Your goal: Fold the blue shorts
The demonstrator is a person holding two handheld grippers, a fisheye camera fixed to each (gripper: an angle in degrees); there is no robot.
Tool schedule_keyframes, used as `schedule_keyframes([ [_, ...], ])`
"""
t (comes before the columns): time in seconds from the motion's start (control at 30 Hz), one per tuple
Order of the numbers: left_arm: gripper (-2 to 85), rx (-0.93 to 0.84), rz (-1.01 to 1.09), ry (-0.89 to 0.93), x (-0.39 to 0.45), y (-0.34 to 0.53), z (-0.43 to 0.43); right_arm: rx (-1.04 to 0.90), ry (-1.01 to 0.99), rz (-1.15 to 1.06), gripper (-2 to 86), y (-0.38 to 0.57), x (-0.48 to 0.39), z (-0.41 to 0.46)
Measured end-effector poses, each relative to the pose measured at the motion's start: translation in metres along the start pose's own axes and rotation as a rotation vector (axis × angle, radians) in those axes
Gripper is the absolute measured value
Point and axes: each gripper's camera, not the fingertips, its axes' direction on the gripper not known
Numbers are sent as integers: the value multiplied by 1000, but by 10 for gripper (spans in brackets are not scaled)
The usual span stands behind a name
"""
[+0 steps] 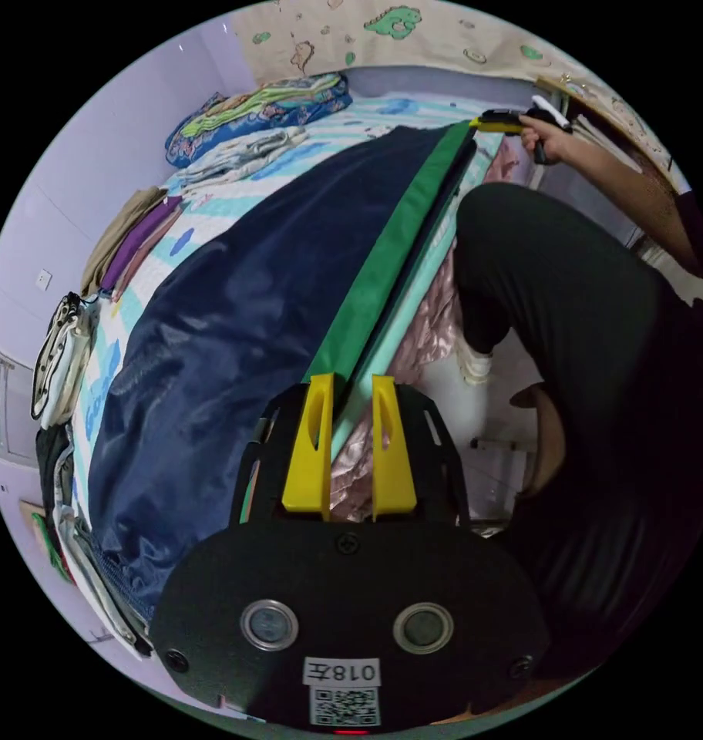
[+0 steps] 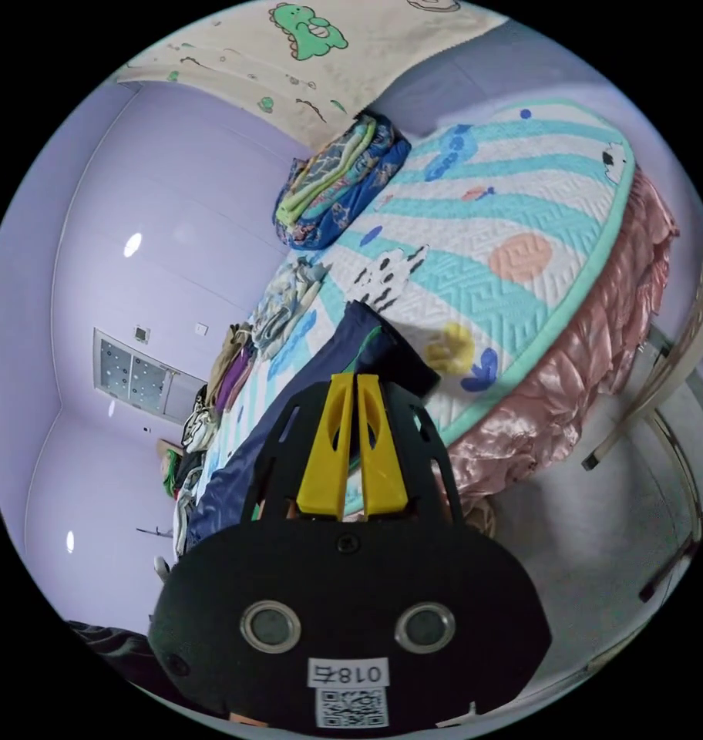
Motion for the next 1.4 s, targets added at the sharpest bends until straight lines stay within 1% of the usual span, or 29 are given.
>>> schedule_keyframes([
  [0.17, 29, -51, -48, -79, -3, -26, 13, -64, 21, 81, -1, 3, 28, 15],
  [0.27, 8, -52, 1, -75, 2, -31, 2, -50, 6, 73, 0, 3, 31, 8],
  [0.43, 18, -14, -59, 21, -17, -22, -1, -94, 62, 32, 9, 0, 36, 15],
  [0.53, 43, -50, -92, 45, -24, -19, 9, -94, 1, 53, 29, 1, 47, 15],
  [0.6, 55, -62, -94, 64, -27, -15, 8, -47, -78, 65, 56, 5, 57, 2],
  [0.7, 62, 20, -128, 115, -36, 4, -9, 48, -112, 98, 84, 16, 74, -17],
  [0.77, 63, 149, -208, 175, -51, 26, -23, 50, -136, 122, 97, 20, 85, -18],
  [0.87, 63, 269, -323, 254, -74, 49, -22, 55, -202, 157, 106, 25, 95, -11],
  [0.97, 62, 288, -429, 309, -94, 65, -2, 108, -252, 188, 105, 28, 97, -3],
  [1.03, 59, 283, -472, 323, -101, 76, 10, 102, -274, 210, 104, 28, 96, 5],
  [1.13, 56, 269, -487, 337, -102, 95, 24, 76, -288, 218, 100, 31, 86, 21],
  [1.27, 52, 253, -497, 326, -101, 131, 35, 112, -256, 245, 80, 42, 82, 27],
  [1.4, 50, 270, -527, 327, -105, 168, 40, 146, -344, 267, 90, 56, 85, 35],
])
